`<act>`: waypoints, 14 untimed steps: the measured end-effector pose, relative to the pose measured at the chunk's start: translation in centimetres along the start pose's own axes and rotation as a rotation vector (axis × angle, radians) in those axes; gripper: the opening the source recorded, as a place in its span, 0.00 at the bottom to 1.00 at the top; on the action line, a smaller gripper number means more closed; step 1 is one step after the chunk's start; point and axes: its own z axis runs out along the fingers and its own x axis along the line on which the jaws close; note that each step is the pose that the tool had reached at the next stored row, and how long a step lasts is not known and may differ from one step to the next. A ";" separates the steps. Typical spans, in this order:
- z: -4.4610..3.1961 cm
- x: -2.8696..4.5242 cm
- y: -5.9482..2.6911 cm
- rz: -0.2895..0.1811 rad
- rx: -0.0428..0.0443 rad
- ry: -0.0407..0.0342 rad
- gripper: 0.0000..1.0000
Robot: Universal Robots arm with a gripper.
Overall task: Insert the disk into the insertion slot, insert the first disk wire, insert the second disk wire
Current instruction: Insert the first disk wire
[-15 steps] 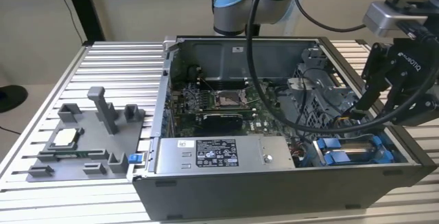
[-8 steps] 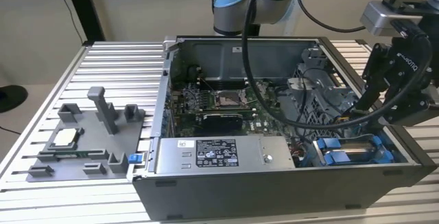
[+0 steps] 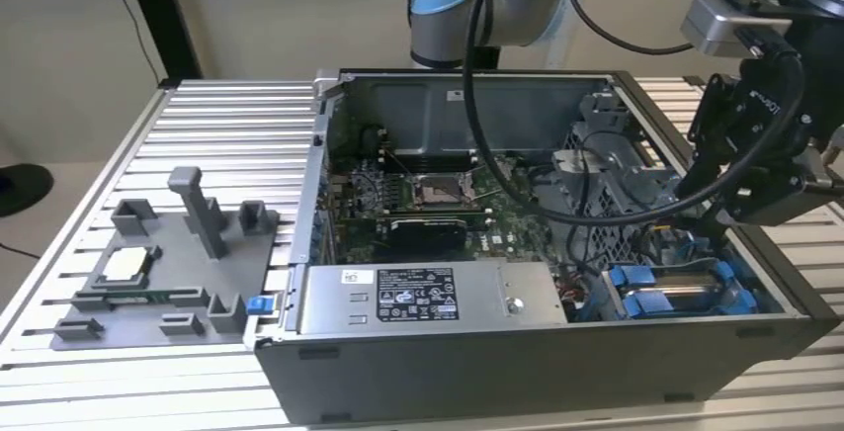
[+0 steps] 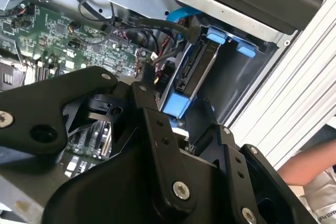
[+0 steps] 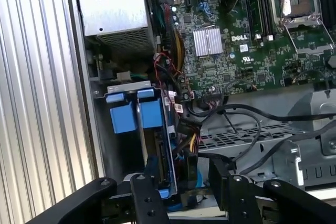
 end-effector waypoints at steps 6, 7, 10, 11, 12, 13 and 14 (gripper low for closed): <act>0.29 -0.36 -0.41 0.010 -0.0056 0.0096 1.00; 0.33 -0.37 -0.41 0.013 -0.0066 0.0113 1.00; 0.51 -0.39 -0.43 0.024 -0.0093 0.0171 1.00; 0.61 -0.42 -0.43 0.026 -0.0102 0.0184 1.00; 0.70 -0.52 -0.42 0.028 -0.0111 0.0201 1.00; 0.78 -0.62 -0.40 0.030 -0.0120 0.0211 1.00; 0.86 -0.73 -0.38 0.032 -0.0128 0.0219 1.00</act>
